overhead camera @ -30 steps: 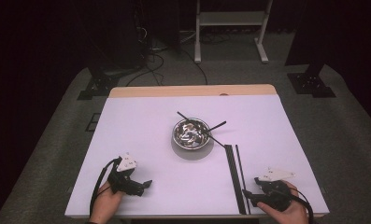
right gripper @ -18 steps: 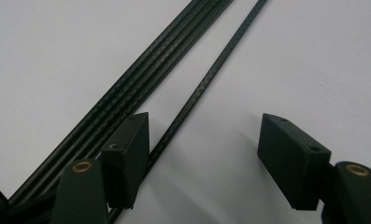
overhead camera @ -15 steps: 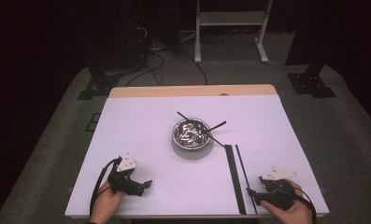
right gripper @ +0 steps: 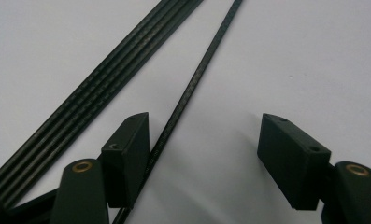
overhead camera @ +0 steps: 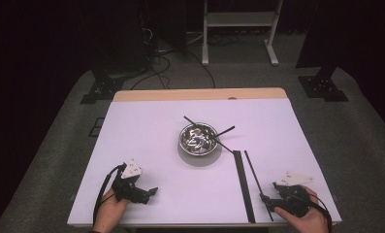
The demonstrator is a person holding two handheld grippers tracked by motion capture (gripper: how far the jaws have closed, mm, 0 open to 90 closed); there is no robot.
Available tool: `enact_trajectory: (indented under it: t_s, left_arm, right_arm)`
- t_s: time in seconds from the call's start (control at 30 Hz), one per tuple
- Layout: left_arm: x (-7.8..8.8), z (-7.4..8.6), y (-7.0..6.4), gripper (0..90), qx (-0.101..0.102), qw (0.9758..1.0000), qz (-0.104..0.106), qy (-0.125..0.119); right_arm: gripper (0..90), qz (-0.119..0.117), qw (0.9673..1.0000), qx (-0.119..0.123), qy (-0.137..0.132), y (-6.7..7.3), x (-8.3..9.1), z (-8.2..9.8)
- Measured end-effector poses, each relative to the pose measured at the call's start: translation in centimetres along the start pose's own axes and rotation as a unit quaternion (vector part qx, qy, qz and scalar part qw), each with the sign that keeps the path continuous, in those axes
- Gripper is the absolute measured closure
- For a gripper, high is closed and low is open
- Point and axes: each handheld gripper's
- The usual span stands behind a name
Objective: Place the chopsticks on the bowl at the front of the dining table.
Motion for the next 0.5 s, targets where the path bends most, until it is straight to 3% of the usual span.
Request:
enact_trajectory:
  t_s: [0.5]
  left_arm:
    - [0.00,0.00,0.00,0.0,0.000,1.0000,0.000,0.000]
  right_arm:
    - [29.9,0.009,0.9999,-0.007,0.000,-0.97,0.11,0.31]
Point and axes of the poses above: each handheld gripper's, and its own axes: x roughly backward along the jaws, z roughly out of its underside, y roughly to its left, and after that the axes turned 5 degrees about x, right-handed
